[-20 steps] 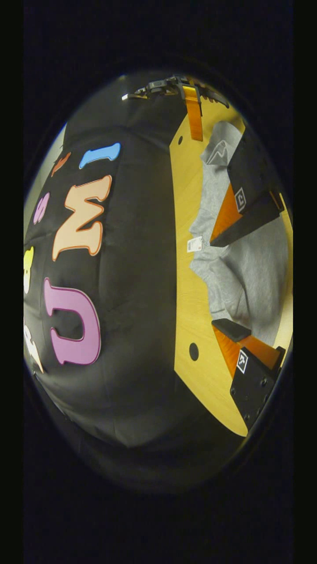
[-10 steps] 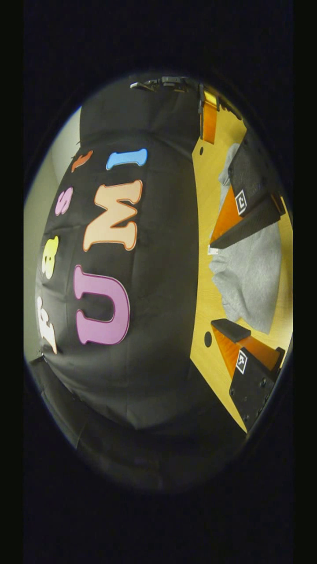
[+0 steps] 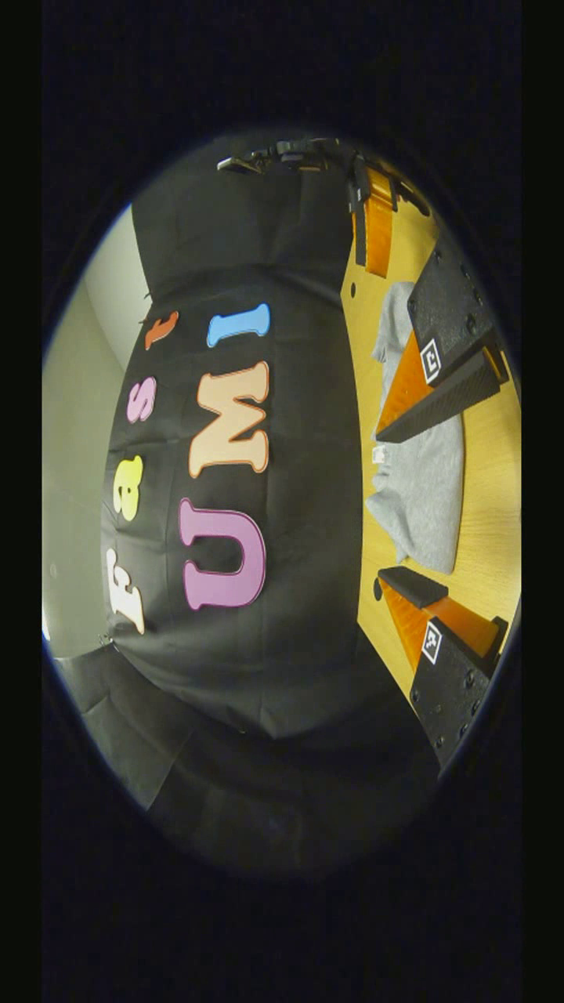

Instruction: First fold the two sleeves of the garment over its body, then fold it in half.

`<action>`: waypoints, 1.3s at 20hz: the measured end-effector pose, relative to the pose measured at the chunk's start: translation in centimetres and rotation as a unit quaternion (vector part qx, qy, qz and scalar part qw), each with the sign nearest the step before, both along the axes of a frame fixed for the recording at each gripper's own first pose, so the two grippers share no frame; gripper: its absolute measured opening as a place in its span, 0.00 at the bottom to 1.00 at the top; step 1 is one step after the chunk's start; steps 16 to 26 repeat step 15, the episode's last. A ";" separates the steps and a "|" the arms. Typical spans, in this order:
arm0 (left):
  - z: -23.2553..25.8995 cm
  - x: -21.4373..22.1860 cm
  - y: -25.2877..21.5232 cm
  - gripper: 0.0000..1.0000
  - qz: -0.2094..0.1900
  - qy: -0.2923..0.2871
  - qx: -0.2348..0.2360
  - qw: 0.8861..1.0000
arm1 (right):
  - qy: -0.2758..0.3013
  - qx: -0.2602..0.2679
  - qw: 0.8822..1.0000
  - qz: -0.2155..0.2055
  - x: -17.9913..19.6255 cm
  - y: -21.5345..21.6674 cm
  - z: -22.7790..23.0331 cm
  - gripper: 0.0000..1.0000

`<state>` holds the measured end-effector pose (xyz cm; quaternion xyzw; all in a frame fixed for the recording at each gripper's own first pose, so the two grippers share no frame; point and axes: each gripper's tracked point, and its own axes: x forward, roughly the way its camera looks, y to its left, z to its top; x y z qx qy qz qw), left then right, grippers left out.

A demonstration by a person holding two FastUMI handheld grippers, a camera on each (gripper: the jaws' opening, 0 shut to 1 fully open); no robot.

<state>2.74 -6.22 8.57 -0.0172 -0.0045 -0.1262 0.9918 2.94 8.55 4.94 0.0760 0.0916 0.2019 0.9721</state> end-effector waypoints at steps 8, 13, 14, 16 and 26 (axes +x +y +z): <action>-2.8 -2.5 -1.6 0.93 -0.031 0.004 0.015 0.999 | -0.018 -0.005 1.000 0.000 -2.1 0.3 -1.7 0.97; -2.5 -2.7 -1.0 0.97 -0.024 -0.002 0.030 0.999 | -0.012 0.006 1.000 0.002 -2.5 0.6 -2.5 0.97; -2.3 -2.6 -1.0 0.94 -0.023 -0.006 0.032 0.999 | -0.014 0.004 1.000 -0.001 -2.4 0.4 -2.4 0.97; -2.2 -2.8 -1.0 0.94 -0.022 -0.007 0.034 0.999 | -0.015 0.002 1.000 -0.002 -2.5 0.3 -2.3 0.97; -2.2 -2.8 -1.0 0.94 -0.022 -0.007 0.034 0.999 | -0.015 0.002 1.000 -0.002 -2.5 0.3 -2.3 0.97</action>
